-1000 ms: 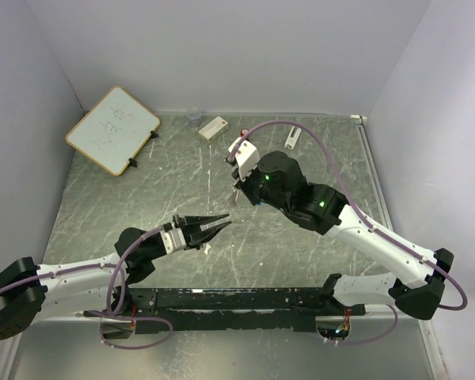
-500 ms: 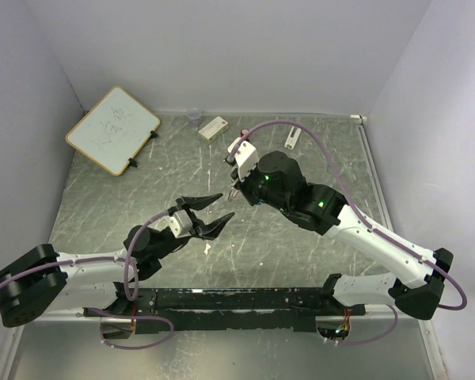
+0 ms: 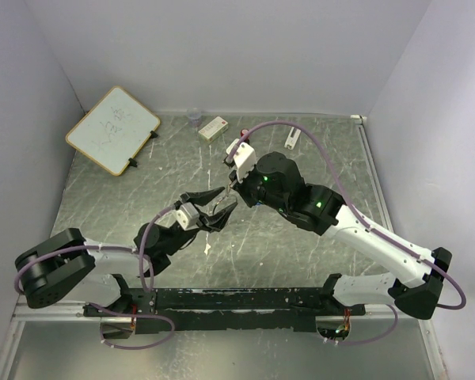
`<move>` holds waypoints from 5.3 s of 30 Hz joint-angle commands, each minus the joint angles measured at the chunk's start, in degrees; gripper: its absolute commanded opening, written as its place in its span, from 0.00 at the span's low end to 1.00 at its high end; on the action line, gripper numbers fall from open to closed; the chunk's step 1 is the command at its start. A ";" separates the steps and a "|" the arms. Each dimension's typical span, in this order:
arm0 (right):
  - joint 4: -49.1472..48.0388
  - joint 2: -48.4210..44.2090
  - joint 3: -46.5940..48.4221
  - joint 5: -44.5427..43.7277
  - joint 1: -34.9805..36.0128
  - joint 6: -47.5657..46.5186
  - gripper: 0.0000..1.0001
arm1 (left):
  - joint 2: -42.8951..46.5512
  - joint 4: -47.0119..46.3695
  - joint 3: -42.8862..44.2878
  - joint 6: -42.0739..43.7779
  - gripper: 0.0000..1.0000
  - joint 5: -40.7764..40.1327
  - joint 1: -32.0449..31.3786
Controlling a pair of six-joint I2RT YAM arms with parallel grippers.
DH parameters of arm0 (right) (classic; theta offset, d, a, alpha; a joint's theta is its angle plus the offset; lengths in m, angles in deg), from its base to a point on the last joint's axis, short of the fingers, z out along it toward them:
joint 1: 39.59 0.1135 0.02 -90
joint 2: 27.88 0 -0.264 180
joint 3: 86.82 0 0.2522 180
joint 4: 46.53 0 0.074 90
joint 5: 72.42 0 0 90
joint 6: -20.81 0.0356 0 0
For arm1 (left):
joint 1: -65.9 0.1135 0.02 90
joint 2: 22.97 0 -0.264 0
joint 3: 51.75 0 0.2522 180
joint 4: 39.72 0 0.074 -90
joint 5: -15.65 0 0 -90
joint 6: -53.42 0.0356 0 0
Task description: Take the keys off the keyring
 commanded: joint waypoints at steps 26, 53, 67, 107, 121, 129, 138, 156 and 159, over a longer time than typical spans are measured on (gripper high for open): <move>-1.72 -0.37 -0.88 1.35 -0.11 0.98 0.00 | -5.78 -14.40 2.66 2.64 0.51 -5.50 -0.23; -1.74 0.02 -0.86 0.89 0.61 0.95 0.00 | -5.38 -15.12 5.37 3.02 0.41 -5.34 -0.24; -1.78 -0.19 -1.21 0.61 0.66 1.06 0.00 | -3.86 -15.22 5.07 3.90 0.39 -5.01 -0.21; -2.47 -0.13 -1.83 0.53 0.67 1.15 0.00 | -4.78 -16.85 2.94 1.68 0.37 -3.75 -0.29; -2.86 -0.94 -3.00 -0.47 0.75 1.61 0.00 | -2.50 -11.92 3.80 2.69 0.17 1.16 -0.26; -3.36 -1.83 -2.59 -2.64 0.70 1.31 0.00 | -1.62 -10.81 2.11 2.86 0.09 1.01 -0.26; 0.31 -1.46 2.78 -6.63 0.70 1.09 0.00 | 2.79 -5.78 -0.92 6.15 0.07 3.47 -0.24; 6.64 3.90 8.64 -0.81 0.77 4.71 0.00 | 9.90 2.94 -1.29 9.50 0.07 15.13 -0.32; 7.73 5.04 9.12 0.53 0.79 4.69 0.00 | 10.96 4.35 -1.41 10.10 0.07 15.73 -0.22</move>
